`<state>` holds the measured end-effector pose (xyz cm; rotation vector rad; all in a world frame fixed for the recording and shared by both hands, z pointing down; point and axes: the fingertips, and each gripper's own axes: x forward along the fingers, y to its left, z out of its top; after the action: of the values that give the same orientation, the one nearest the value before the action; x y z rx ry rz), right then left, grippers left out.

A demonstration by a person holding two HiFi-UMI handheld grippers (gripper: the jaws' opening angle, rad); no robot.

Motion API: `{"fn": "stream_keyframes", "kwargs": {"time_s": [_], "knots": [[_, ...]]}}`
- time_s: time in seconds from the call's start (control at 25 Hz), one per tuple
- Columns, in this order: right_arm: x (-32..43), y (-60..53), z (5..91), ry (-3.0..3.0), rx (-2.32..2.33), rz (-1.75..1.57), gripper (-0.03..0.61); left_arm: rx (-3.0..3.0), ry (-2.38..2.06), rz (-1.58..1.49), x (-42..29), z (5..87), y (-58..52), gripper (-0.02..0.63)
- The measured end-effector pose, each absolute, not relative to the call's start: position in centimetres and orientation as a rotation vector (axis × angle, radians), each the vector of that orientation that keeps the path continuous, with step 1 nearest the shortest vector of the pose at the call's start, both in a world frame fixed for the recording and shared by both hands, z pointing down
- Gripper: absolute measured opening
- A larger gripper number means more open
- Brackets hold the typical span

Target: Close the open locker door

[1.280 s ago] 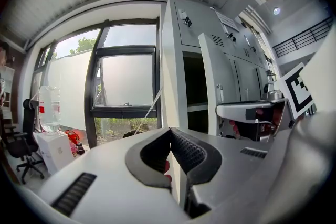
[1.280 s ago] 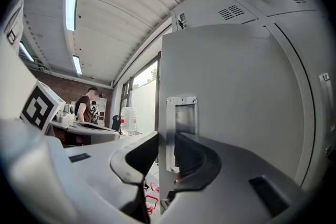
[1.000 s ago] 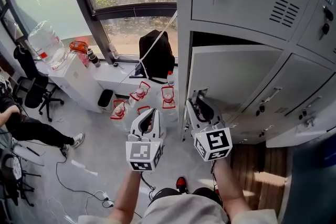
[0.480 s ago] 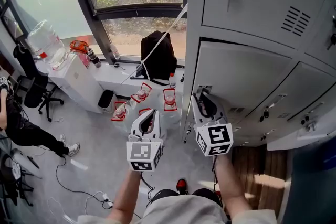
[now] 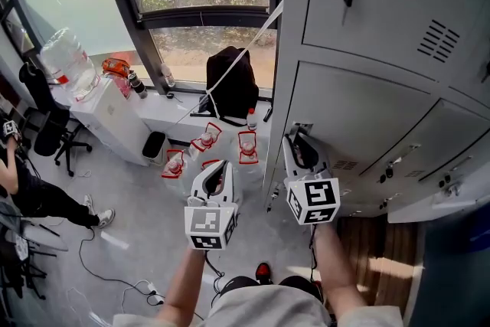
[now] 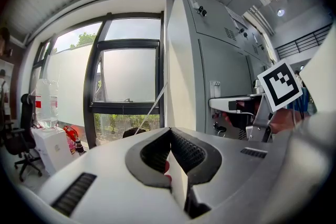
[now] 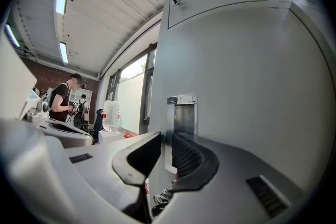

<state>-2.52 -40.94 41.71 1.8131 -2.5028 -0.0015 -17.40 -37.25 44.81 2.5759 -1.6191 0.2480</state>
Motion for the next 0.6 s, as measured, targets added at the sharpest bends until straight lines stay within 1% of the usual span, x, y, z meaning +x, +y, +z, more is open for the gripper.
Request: {"fn": "stream_keyframes", "kwargs": {"time_s": [0.6], "knots": [[-2.33,-41.59,41.71,-2.503,1.817,-0.001,0.067,2.575,-1.627,0.251,-17.18,44.66,-37.71,0.021]]}}
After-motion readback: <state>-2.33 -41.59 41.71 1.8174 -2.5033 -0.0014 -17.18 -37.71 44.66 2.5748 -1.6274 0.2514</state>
